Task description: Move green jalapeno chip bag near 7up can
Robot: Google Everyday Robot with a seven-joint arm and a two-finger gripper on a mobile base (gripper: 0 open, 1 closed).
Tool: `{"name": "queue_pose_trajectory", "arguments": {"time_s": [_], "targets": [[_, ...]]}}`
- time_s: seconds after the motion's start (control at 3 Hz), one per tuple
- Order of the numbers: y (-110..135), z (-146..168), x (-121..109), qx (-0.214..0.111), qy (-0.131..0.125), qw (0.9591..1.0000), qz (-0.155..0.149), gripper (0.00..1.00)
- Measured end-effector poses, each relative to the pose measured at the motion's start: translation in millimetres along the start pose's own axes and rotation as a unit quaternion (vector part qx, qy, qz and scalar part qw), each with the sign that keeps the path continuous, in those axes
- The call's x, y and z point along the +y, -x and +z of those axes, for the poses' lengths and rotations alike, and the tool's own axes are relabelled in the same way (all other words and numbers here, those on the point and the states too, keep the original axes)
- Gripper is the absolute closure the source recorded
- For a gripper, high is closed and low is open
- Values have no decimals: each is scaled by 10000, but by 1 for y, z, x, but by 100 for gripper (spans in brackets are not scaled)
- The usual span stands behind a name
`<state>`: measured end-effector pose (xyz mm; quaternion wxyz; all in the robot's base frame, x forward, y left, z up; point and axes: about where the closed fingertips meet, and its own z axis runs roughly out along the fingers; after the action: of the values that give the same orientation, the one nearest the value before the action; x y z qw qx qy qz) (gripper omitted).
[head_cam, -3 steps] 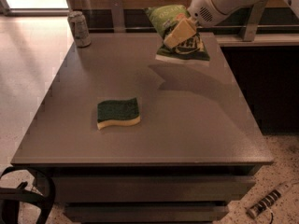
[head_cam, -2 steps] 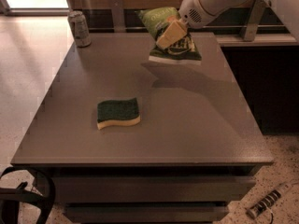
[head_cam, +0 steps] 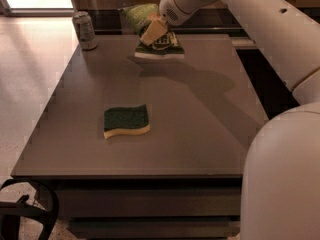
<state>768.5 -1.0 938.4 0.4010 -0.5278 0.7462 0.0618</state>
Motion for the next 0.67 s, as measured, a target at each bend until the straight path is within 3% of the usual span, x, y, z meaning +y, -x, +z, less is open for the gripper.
{"name": "queue_pose_trajectory", "arguments": {"time_s": [0.33,0.67], "targets": [[31,35,-14,-227,-186,9994,-178,100],[49,60,-25,-256,-426,9983,-292,100]]}}
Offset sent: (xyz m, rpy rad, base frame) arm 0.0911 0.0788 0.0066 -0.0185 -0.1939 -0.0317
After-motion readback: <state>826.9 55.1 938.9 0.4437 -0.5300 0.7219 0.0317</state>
